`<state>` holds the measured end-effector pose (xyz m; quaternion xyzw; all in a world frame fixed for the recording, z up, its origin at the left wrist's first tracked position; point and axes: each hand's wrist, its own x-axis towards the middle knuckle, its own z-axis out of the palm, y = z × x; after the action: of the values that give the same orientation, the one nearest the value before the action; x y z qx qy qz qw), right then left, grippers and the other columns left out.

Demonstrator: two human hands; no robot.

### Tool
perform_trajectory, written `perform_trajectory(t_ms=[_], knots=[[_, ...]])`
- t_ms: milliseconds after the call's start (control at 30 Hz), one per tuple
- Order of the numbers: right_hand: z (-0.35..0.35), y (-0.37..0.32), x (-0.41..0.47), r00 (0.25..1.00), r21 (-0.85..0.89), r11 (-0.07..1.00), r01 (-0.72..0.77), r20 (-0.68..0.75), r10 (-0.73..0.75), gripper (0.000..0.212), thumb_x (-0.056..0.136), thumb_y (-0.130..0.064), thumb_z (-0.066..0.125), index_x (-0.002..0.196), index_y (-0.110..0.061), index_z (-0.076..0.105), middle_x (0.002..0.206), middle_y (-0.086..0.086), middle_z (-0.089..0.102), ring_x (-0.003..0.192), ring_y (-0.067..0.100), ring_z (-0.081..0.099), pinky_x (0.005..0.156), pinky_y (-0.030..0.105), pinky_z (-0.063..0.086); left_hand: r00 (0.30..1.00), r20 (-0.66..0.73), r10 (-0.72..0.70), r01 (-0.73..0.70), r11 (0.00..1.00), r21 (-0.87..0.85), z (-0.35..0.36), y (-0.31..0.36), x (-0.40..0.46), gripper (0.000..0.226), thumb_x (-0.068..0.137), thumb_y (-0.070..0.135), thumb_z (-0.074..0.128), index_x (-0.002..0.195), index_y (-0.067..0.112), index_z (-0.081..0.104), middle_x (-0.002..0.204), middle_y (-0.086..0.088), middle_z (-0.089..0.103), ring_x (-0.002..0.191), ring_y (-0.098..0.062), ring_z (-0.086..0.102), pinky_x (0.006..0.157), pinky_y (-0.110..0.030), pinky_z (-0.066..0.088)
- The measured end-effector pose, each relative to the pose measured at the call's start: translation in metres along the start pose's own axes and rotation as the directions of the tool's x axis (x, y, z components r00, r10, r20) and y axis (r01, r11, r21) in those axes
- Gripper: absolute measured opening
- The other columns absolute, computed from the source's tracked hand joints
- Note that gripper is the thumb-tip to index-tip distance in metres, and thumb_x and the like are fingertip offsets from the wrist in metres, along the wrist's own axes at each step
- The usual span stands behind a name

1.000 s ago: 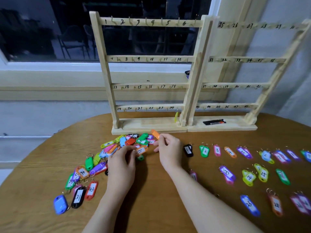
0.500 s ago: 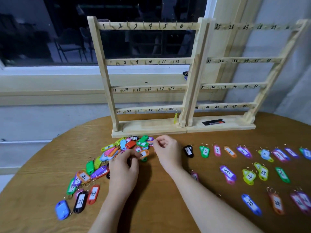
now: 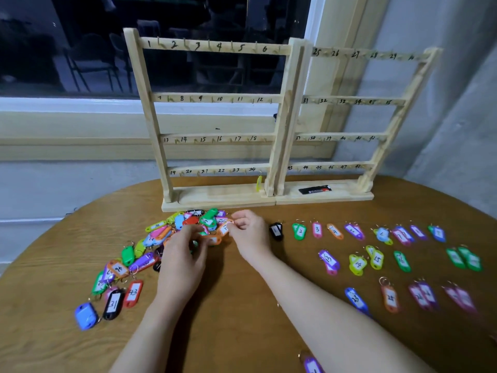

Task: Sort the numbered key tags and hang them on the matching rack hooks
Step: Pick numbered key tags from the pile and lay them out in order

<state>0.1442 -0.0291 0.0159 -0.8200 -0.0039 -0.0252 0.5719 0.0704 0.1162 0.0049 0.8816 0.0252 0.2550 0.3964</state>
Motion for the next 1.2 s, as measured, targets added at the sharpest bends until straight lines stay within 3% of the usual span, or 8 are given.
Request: perform_trajectory(t_ms=[100, 267, 467, 633, 733, 833, 967, 1200], knots=[[-0.027, 0.001, -0.015, 0.999, 0.058, 0.998, -0.029, 0.038, 0.027, 0.008, 0.090, -0.008, 0.073, 0.090, -0.017, 0.072, 0.082, 0.000, 0.072, 0.071, 0.015, 0.071, 0.068, 0.023, 0.055, 1.000, 0.006, -0.001, 0.002, 0.994, -0.106, -0.008, 0.008, -0.014, 0.013, 0.088, 0.014, 0.076, 0.088, 0.020, 0.064, 0.082, 0.013, 0.066, 0.079, -0.005, 0.061, 0.070, -0.012, 0.043], [-0.096, -0.007, -0.045, 0.985, -0.020, 0.999, -0.030, 0.171, 0.033, 0.008, 0.091, -0.010, 0.072, 0.096, -0.017, 0.075, 0.088, 0.003, 0.076, 0.065, 0.004, 0.065, 0.057, 0.014, 0.048, 0.998, 0.065, -0.012, 0.023, 0.986, -0.168, -0.013, 0.018, -0.031, 0.014, 0.090, 0.011, 0.074, 0.086, 0.023, 0.067, 0.084, 0.017, 0.066, 0.073, -0.005, 0.056, 0.065, -0.013, 0.039], [-0.177, 0.006, -0.047, 0.992, -0.261, 0.965, 0.016, 0.124, 0.017, 0.006, 0.091, -0.017, 0.074, 0.090, -0.023, 0.075, 0.082, -0.006, 0.075, 0.077, 0.021, 0.072, 0.077, 0.045, 0.059, 0.972, 0.232, -0.023, 0.079, 0.970, -0.231, 0.009, 0.054, -0.040, 0.010, 0.093, 0.015, 0.070, 0.089, 0.023, 0.068, 0.086, 0.010, 0.068, 0.075, -0.011, 0.058, 0.069, -0.027, 0.046], [-0.201, 0.019, -0.046, 0.986, -0.370, 0.925, 0.081, 0.165, -0.021, 0.009, 0.092, -0.023, 0.072, 0.088, -0.031, 0.073, 0.089, -0.012, 0.072, 0.080, 0.013, 0.070, 0.079, 0.044, 0.061, 0.950, 0.307, 0.062, -0.009, 0.985, -0.171, 0.039, 0.090, -0.031, 0.017, 0.093, 0.013, 0.069, 0.086, 0.028, 0.065, 0.080, 0.012, 0.066, 0.076, -0.007, 0.057, 0.067, -0.021, 0.045], [-0.203, 0.024, -0.047, 0.977, -0.394, 0.911, 0.119, 0.210, -0.037, 0.007, 0.094, -0.019, 0.070, 0.096, -0.022, 0.075, 0.091, -0.008, 0.071, 0.086, 0.009, 0.067, 0.080, 0.033, 0.058, 0.917, 0.393, 0.071, -0.046, 0.996, -0.073, 0.056, 0.105, -0.020, 0.017, 0.095, 0.015, 0.066, 0.088, 0.031, 0.065, 0.087, 0.014, 0.068, 0.080, 0.001, 0.061, 0.074, -0.020, 0.048], [-0.202, 0.031, -0.047, 0.962, -0.422, 0.894, 0.148, 0.272, -0.030, 0.009, 0.095, -0.016, 0.067, 0.096, -0.018, 0.076, 0.089, -0.007, 0.067, 0.086, 0.012, 0.066, 0.069, 0.021, 0.052, 0.875, 0.484, 0.024, -0.060, 0.996, 0.059, 0.064, 0.108, -0.009, 0.021, 0.096, 0.012, 0.061, 0.088, 0.031, 0.066, 0.092, 0.013, 0.068, 0.087, -0.004, 0.062, 0.080, -0.025, 0.050], [-0.192, 0.039, -0.042, 0.948, -0.429, 0.887, 0.173, 0.316, -0.032, 0.010, 0.096, -0.017, 0.065, 0.097, -0.020, 0.075, 0.092, -0.005, 0.069, 0.087, 0.011, 0.066, 0.080, 0.033, 0.059, 0.845, 0.535, -0.011, -0.059, 0.992, 0.114, 0.066, 0.107, -0.003, 0.026, 0.095, 0.010, 0.062, 0.085, 0.033, 0.065, 0.093, 0.013, 0.067, 0.090, -0.004, 0.061, 0.079, -0.021, 0.045], [-0.184, 0.045, -0.032, 0.926, -0.548, 0.780, 0.302, 0.362, -0.104, 0.007, 0.097, -0.026, 0.064, 0.098, -0.030, 0.070, 0.099, -0.007, 0.063, 0.100, 0.009, 0.055, 0.085, 0.030, 0.049, 0.854, 0.520, -0.027, -0.033, 0.994, 0.106, 0.077, 0.097, -0.006, 0.025, 0.090, 0.015, 0.066, 0.079, 0.037, 0.067, 0.090, 0.013, 0.072, 0.087, -0.006, 0.064, 0.081, -0.025, 0.051]])
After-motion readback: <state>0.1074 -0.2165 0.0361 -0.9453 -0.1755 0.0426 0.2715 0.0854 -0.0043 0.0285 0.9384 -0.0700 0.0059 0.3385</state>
